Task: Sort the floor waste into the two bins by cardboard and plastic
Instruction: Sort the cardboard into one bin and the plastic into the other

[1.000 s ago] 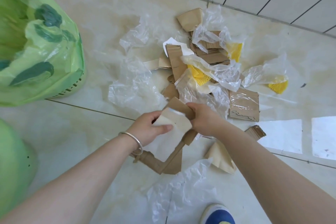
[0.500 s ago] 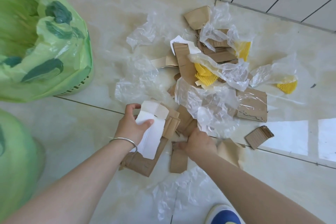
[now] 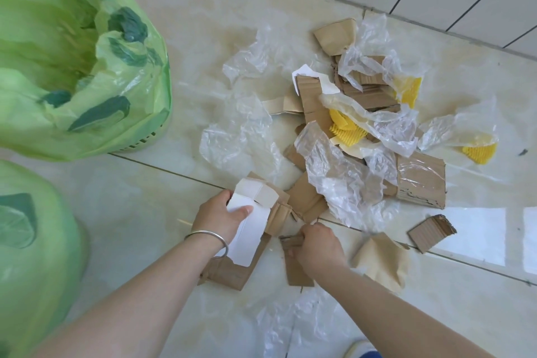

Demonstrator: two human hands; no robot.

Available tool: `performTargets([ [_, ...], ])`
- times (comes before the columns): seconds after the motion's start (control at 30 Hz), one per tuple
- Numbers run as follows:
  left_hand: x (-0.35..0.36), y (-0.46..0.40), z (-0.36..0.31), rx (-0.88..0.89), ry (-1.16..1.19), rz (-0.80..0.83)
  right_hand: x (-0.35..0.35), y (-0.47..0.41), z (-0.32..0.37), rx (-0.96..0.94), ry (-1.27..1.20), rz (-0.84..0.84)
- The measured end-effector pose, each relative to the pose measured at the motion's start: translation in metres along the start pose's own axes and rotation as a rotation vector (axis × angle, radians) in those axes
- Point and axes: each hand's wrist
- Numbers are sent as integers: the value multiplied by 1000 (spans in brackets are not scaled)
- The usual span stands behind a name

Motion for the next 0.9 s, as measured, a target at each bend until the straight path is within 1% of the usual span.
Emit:
performTargets([
  [0.07,-6,-2,1,-25,24,-11,-10,-1,3,13,-215,18],
  [0.13,-14,-3,0,-43,62,-27,-24,1,9,-1,-480,69],
  [0.2,-22,-2,-5,-38,118,-35,-42,4,19,-30,-667,84],
  [0.33,-45,8,-24,39,202,-33,-72,12,52,-153,-870,33],
  [0.43,-70,23,-40,113,261,-66,-90,19,85,-209,-1016,11],
  [0.63,-137,59,-47,250,387,-163,-119,46,151,-428,-1058,-125],
  [0.8,-199,96,-26,367,503,-294,-127,75,224,-690,-856,-205],
  [0.9,-231,117,-12,398,619,-334,-122,91,264,-781,-807,-216],
])
Point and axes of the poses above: each hand's wrist, its own y-axis away from the middle knuckle, its own x-axis out of the palm, z = x × y, and after that the axes turned 8 degrees about -x, right-handed
